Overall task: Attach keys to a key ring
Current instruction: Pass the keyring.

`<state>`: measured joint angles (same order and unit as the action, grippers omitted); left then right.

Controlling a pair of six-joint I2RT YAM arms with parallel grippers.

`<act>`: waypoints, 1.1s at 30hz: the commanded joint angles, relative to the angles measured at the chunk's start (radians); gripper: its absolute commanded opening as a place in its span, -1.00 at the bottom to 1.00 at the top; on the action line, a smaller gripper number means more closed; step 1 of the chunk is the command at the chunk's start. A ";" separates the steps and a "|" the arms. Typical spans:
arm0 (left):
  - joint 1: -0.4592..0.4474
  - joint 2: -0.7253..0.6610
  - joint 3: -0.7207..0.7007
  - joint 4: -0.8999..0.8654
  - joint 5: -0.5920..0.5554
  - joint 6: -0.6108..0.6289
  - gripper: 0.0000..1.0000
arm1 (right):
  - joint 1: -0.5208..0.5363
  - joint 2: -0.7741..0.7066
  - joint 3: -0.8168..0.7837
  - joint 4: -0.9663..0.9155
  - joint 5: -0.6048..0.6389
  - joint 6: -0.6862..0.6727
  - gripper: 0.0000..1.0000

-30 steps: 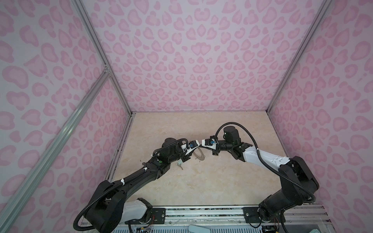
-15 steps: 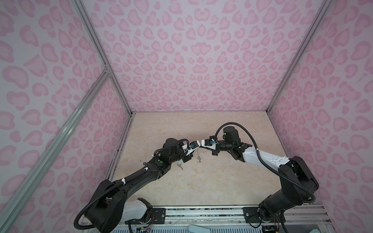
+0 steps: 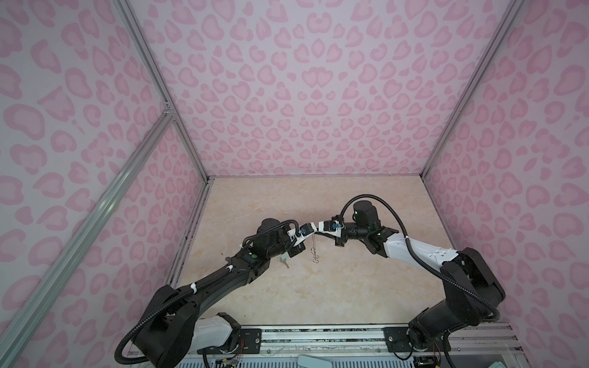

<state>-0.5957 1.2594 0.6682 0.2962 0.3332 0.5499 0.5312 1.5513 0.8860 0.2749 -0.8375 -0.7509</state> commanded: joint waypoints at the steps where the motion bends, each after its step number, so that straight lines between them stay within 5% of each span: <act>1: 0.000 -0.016 0.029 -0.026 -0.003 0.010 -0.93 | -0.009 -0.022 -0.027 0.026 0.058 -0.005 -0.58; 11: 0.000 -0.015 0.075 -0.136 0.006 0.011 -0.93 | 0.022 -0.076 -0.030 -0.019 0.094 -0.037 -0.55; 33: 0.000 -0.035 0.071 -0.154 0.043 0.059 -0.93 | 0.063 -0.063 -0.005 0.005 0.073 0.005 -0.85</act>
<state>-0.5949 1.2354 0.7292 0.1417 0.3553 0.5919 0.5915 1.4792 0.8742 0.2638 -0.7563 -0.7616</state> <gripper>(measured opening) 0.049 0.080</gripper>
